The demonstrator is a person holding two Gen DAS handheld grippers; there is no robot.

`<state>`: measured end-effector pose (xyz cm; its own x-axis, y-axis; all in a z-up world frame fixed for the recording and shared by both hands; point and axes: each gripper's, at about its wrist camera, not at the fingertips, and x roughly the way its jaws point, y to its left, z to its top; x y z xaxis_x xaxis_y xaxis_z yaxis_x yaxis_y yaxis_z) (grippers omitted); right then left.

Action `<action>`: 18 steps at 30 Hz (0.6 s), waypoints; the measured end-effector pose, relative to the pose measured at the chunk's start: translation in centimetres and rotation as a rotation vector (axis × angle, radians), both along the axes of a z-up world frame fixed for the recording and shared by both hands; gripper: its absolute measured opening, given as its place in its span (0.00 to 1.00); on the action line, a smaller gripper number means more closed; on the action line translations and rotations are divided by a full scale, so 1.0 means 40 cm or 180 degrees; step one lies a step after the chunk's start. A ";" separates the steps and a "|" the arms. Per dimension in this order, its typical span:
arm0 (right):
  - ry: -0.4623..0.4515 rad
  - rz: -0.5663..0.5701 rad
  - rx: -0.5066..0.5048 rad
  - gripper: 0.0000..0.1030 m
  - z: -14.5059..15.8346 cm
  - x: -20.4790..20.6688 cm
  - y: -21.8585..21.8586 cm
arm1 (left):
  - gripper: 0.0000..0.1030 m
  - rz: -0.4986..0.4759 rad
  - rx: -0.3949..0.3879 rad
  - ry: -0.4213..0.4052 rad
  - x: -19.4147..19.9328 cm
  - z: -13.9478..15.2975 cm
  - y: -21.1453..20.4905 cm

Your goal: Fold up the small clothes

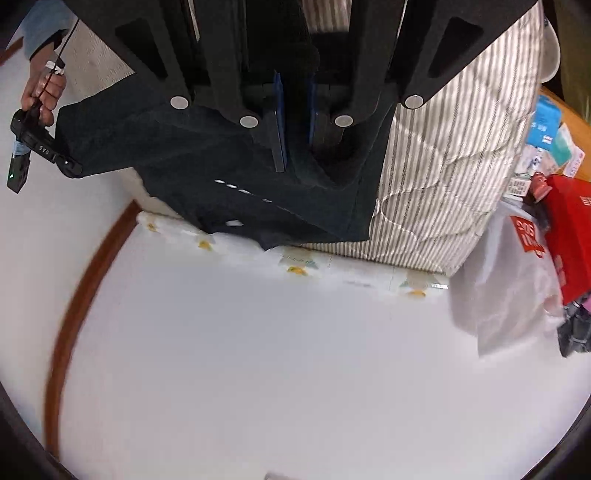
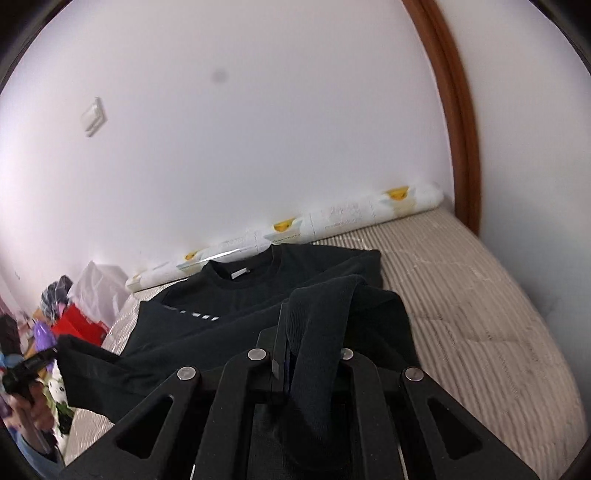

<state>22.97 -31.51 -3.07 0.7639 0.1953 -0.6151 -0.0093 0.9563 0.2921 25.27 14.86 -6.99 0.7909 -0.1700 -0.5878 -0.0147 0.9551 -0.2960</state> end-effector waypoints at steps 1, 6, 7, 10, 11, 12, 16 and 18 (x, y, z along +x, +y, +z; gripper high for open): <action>0.0061 -0.0015 -0.0044 0.07 -0.022 0.034 0.004 | 0.10 0.0029 0.0057 0.0060 0.026 -0.020 -0.001; 0.0333 -0.0104 -0.0252 0.07 -0.131 0.138 0.007 | 0.10 0.0117 0.0036 0.0319 0.105 -0.117 0.024; 0.0399 -0.0123 -0.0263 0.08 -0.157 0.157 0.002 | 0.11 0.0120 0.0017 0.0351 0.116 -0.130 0.031; 0.0539 -0.0157 -0.0241 0.08 -0.204 0.186 -0.012 | 0.11 0.0110 -0.0039 0.0460 0.135 -0.168 0.043; 0.0575 -0.0168 -0.0250 0.08 -0.214 0.194 -0.014 | 0.12 0.0105 -0.0030 0.0482 0.141 -0.175 0.042; 0.0613 -0.0177 -0.0270 0.08 -0.222 0.200 -0.014 | 0.12 0.0104 -0.0011 0.0507 0.144 -0.184 0.041; 0.0751 -0.0208 -0.0372 0.12 -0.228 0.193 -0.009 | 0.16 0.0086 0.0033 0.0577 0.151 -0.197 0.034; 0.0698 -0.0242 -0.0350 0.25 -0.209 0.153 -0.011 | 0.21 0.0045 0.0077 0.0600 0.137 -0.191 0.028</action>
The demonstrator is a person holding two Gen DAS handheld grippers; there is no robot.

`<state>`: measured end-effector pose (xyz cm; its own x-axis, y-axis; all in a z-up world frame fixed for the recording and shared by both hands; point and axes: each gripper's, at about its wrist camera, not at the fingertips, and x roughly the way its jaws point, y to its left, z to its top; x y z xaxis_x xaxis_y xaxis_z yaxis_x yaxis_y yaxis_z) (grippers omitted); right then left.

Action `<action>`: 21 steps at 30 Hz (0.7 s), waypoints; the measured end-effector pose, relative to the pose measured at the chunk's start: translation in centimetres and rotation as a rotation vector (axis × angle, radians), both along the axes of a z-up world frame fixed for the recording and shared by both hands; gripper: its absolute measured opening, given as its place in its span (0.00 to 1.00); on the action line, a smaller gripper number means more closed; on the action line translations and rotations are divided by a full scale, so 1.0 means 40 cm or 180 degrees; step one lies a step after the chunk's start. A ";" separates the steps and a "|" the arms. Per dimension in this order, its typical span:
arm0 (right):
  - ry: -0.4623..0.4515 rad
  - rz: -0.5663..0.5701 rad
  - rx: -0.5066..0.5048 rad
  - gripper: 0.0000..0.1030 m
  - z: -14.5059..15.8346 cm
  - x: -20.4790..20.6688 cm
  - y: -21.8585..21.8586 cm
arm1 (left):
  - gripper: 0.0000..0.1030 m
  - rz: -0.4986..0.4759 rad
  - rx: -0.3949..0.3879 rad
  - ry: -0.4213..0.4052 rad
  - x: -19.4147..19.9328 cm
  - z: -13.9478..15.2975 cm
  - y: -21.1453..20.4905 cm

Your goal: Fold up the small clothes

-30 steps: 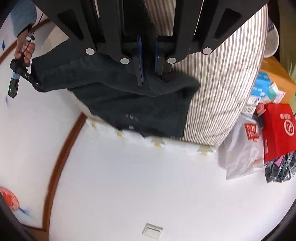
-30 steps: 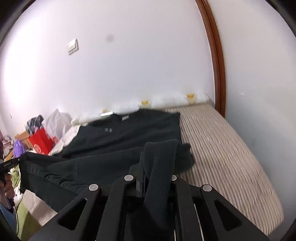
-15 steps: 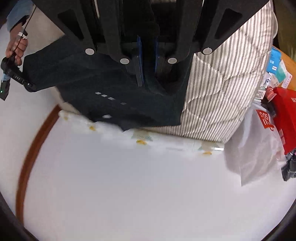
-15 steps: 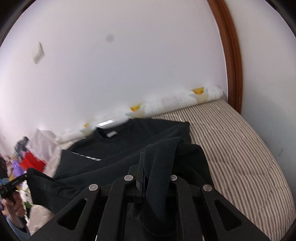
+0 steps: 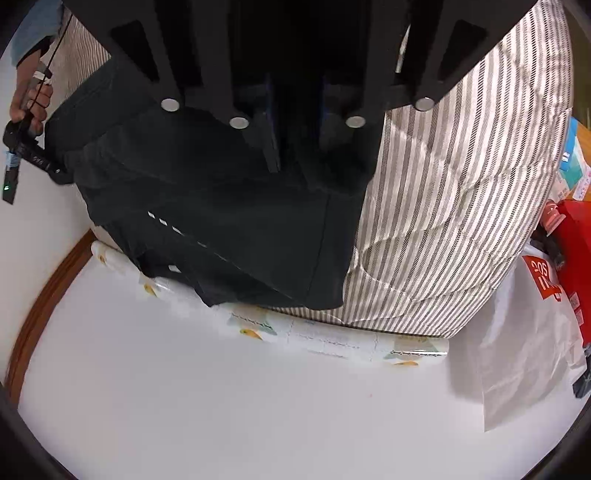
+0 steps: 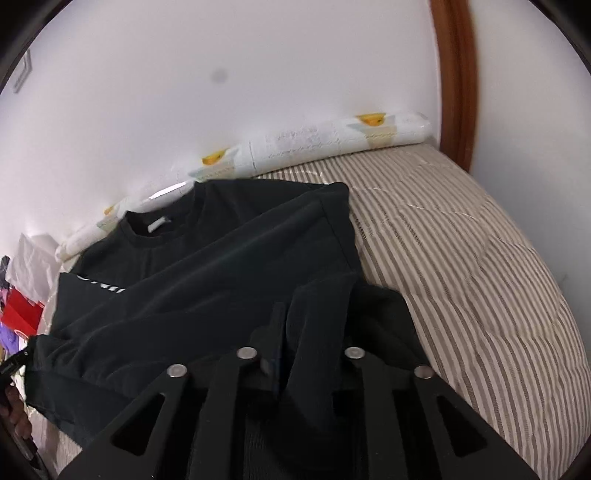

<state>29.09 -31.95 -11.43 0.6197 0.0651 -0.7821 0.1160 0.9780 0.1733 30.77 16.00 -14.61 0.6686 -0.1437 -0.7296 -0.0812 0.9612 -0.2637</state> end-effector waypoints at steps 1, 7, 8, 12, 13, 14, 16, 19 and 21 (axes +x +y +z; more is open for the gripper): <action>-0.0039 0.0013 -0.0018 0.31 0.016 -0.036 0.000 | 0.27 -0.0030 0.0013 -0.0004 -0.013 0.005 -0.003; -0.0316 -0.0063 -0.0373 0.44 0.081 -0.215 -0.024 | 0.42 -0.0175 -0.0085 -0.0069 -0.135 0.026 0.006; -0.0315 -0.0100 -0.0404 0.44 0.084 -0.240 -0.037 | 0.43 -0.0184 -0.0113 -0.0077 -0.157 0.026 0.011; -0.0120 -0.0215 -0.0364 0.44 0.056 -0.292 -0.094 | 0.47 -0.0152 -0.0263 -0.0012 -0.246 0.009 0.033; -0.0069 -0.0260 -0.0336 0.44 0.046 -0.296 -0.108 | 0.48 -0.0130 -0.0311 0.0028 -0.255 0.002 0.036; -0.0028 -0.0315 -0.0273 0.44 0.035 -0.300 -0.123 | 0.48 -0.0091 -0.0355 0.0088 -0.267 -0.008 0.039; -0.0002 -0.0394 -0.0120 0.44 0.020 -0.304 -0.147 | 0.48 -0.0022 -0.0370 0.0203 -0.277 -0.026 0.041; -0.0025 -0.0466 0.0064 0.44 0.009 -0.298 -0.160 | 0.48 0.0020 -0.0490 0.0250 -0.278 -0.050 0.049; -0.0006 -0.0468 0.0146 0.44 -0.002 -0.277 -0.161 | 0.48 0.0080 -0.0578 0.0254 -0.265 -0.061 0.057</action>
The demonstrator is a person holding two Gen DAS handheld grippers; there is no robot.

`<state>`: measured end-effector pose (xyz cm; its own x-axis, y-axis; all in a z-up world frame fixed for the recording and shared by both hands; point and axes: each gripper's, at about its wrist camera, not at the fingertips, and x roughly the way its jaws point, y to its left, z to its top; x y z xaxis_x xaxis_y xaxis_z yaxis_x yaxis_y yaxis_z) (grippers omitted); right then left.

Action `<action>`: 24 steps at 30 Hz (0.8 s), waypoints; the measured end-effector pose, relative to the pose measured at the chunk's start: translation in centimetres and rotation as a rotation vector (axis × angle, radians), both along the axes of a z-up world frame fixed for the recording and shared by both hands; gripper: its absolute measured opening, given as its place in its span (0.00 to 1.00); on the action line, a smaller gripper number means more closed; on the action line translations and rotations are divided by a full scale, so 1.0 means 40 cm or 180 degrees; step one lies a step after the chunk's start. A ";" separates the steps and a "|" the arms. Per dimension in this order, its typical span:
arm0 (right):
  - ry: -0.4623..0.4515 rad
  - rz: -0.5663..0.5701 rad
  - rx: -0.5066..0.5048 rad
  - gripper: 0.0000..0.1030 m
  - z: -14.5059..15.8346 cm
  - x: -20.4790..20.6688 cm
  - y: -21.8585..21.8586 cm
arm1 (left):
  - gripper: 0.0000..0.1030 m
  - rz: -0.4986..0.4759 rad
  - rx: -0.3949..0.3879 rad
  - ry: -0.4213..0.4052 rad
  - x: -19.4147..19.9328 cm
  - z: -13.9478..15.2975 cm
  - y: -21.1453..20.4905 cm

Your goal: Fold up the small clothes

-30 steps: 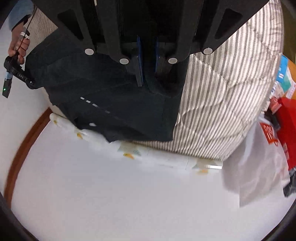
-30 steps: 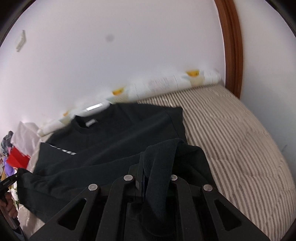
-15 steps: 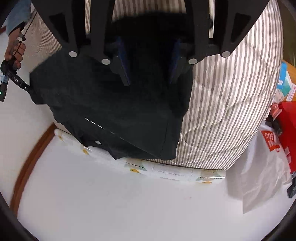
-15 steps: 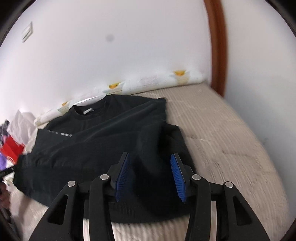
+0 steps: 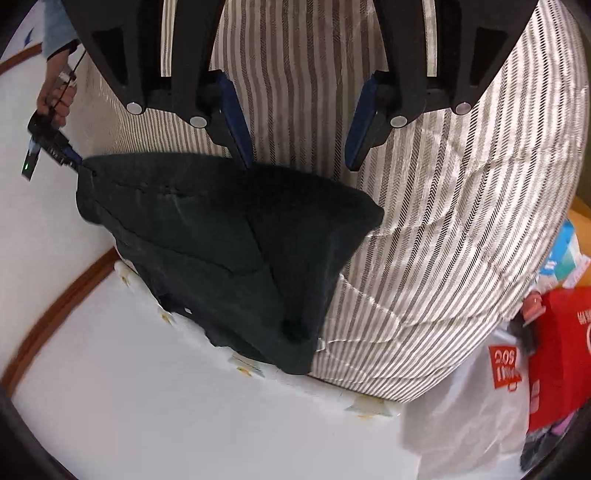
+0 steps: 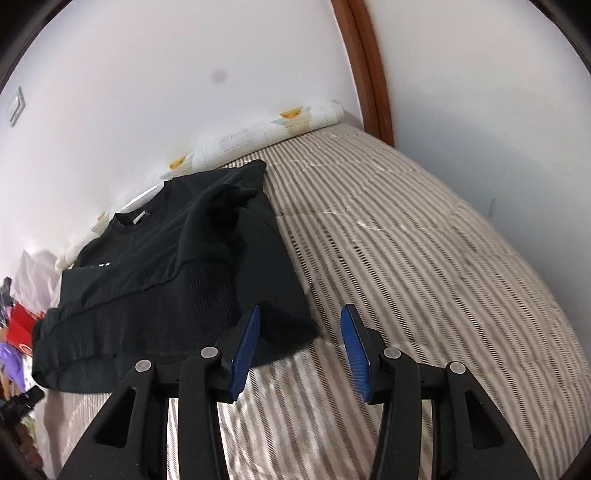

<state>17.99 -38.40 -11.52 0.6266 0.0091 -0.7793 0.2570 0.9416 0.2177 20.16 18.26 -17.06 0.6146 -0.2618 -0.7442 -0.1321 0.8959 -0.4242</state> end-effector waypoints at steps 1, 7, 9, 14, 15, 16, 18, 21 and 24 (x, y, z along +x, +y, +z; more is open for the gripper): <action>0.0002 -0.0014 0.0010 0.44 -0.004 0.008 0.002 | 0.48 0.0031 -0.0089 -0.0025 0.010 -0.004 0.007; 0.0129 -0.0135 0.0246 0.43 -0.036 0.070 0.014 | 0.49 0.0136 -0.0349 -0.0082 0.077 -0.032 0.017; 0.0129 -0.0164 0.0262 0.38 -0.046 0.082 0.018 | 0.47 0.0163 -0.0311 -0.0101 0.089 -0.032 0.010; -0.0005 -0.0030 0.0335 0.14 -0.034 0.078 0.019 | 0.12 0.0242 -0.0318 -0.0109 0.099 -0.021 -0.001; -0.0018 -0.0033 0.0365 0.13 -0.030 0.068 0.015 | 0.11 0.0234 -0.0301 -0.0116 0.094 -0.014 0.000; -0.0040 -0.0046 0.0405 0.13 -0.026 0.058 0.011 | 0.10 0.0221 -0.0285 -0.0130 0.087 -0.007 0.000; -0.0094 -0.0056 0.0503 0.12 -0.013 0.034 0.006 | 0.10 0.0199 -0.0292 -0.0159 0.067 0.002 0.005; -0.0112 -0.0055 0.0540 0.12 0.006 -0.003 0.009 | 0.09 0.0170 -0.0294 -0.0150 0.037 0.012 0.006; -0.0105 -0.0008 0.0487 0.12 0.019 -0.049 0.019 | 0.09 0.0130 -0.0269 -0.0148 -0.004 0.018 0.004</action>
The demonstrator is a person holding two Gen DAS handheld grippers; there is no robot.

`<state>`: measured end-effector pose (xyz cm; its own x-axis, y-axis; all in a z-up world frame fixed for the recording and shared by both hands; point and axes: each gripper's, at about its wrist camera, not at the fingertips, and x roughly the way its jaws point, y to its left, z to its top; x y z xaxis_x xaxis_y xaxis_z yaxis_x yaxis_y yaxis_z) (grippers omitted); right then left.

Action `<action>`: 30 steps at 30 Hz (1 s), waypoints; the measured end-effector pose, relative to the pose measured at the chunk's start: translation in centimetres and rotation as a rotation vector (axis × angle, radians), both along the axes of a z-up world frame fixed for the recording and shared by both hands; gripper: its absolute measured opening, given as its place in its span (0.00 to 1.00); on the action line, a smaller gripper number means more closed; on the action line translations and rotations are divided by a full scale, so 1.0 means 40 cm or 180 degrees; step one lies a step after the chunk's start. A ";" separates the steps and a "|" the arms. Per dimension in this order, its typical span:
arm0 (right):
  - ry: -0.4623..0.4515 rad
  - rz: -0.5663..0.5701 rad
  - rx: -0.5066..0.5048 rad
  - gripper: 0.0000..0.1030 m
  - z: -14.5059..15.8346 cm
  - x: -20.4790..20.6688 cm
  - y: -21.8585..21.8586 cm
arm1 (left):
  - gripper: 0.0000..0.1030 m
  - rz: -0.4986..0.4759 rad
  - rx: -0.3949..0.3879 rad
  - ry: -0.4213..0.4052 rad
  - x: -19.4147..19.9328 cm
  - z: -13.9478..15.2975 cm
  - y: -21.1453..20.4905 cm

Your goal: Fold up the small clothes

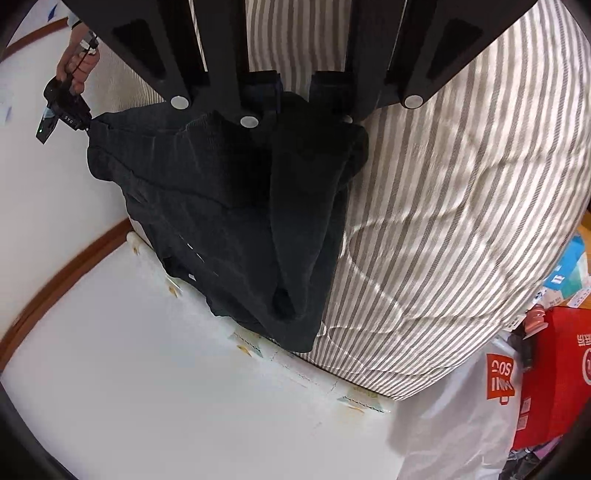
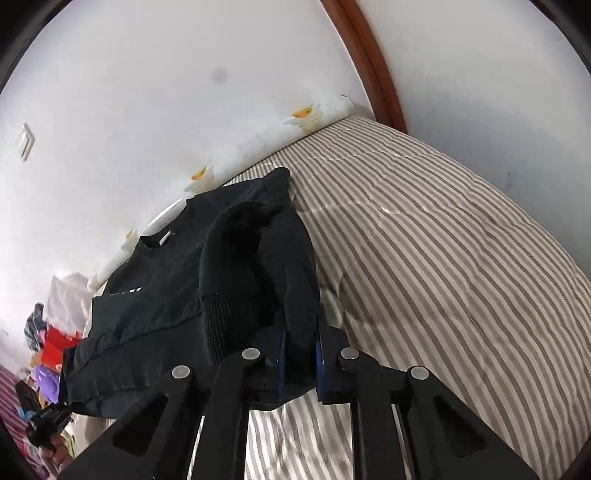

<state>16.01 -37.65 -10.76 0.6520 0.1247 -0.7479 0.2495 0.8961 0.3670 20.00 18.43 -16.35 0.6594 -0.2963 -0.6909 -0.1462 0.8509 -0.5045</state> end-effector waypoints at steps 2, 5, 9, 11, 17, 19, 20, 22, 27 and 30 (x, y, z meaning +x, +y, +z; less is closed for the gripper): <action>0.0010 0.0042 -0.0011 0.12 0.009 -0.044 0.004 | 0.09 -0.0045 0.0008 0.0008 -0.038 0.004 0.001; 0.0035 0.0088 -0.0092 0.12 0.022 -0.112 0.012 | 0.09 -0.0136 0.0025 0.0027 -0.099 0.006 -0.006; 0.0190 0.0169 -0.0438 0.13 0.025 -0.151 0.035 | 0.11 -0.0222 0.0148 0.0091 -0.143 -0.001 -0.025; 0.0230 0.0121 -0.0538 0.18 0.042 -0.163 0.039 | 0.12 -0.0227 0.0180 0.0151 -0.150 0.000 -0.029; 0.0045 0.0416 -0.0921 0.23 0.117 -0.221 0.133 | 0.24 -0.0399 0.0401 0.0132 -0.205 0.023 -0.069; -0.0004 0.0661 -0.0978 0.23 0.118 -0.241 0.183 | 0.24 -0.0529 0.0486 0.0064 -0.225 0.032 -0.098; -0.0015 0.0728 -0.0974 0.23 0.113 -0.242 0.200 | 0.24 -0.0586 0.0498 0.0031 -0.232 0.036 -0.111; 0.0010 0.0888 -0.0949 0.23 0.094 -0.245 0.233 | 0.24 -0.0680 0.0521 -0.0022 -0.237 0.044 -0.138; 0.0126 0.1188 -0.0938 0.05 0.025 -0.227 0.295 | 0.22 -0.0899 0.0465 -0.0082 -0.200 0.043 -0.201; 0.0223 0.1203 -0.0866 0.05 -0.007 -0.216 0.294 | 0.22 -0.1009 0.0413 -0.0047 -0.174 0.037 -0.237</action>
<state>7.39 -25.87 -11.04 0.5453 0.1370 -0.8270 -0.0971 0.9902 0.1001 13.04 8.95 -14.86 0.5589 -0.3983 -0.7273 0.1423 0.9101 -0.3891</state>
